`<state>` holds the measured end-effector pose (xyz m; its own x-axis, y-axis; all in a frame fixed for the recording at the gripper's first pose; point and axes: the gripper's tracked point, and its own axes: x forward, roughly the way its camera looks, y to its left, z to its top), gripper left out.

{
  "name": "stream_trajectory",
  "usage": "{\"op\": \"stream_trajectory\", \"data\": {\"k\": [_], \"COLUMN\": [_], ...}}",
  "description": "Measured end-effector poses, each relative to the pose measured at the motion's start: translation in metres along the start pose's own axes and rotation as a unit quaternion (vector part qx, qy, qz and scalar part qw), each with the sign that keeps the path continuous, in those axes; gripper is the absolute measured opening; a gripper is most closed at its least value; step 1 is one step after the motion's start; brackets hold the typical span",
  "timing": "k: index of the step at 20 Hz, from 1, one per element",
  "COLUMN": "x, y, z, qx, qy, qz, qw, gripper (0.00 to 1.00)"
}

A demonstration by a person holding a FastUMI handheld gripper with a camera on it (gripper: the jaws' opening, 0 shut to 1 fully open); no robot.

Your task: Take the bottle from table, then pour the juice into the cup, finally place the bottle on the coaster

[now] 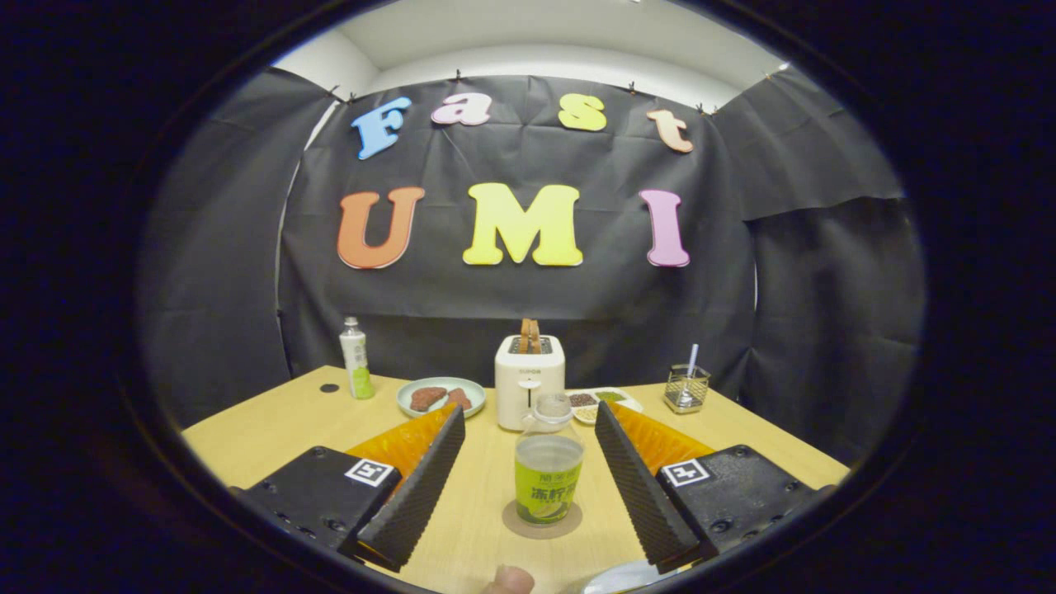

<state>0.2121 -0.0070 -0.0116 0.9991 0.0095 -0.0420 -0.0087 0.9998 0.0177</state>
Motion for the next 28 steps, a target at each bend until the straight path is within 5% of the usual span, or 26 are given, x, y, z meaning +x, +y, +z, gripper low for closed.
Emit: {"op": "stream_trajectory", "data": {"k": [12,18,28], "x": [-0.105,-0.131,-0.201], "y": [-0.013,0.004,0.002], "z": [-0.008,-0.024,0.003], "qx": [-0.030,0.009,-0.020], "qy": [-0.016,-0.011,-0.027], "qz": [-0.081,-0.039,-0.036], "qw": [0.996,0.999,0.999], "gripper": [1.00,1.00,1.00]}}
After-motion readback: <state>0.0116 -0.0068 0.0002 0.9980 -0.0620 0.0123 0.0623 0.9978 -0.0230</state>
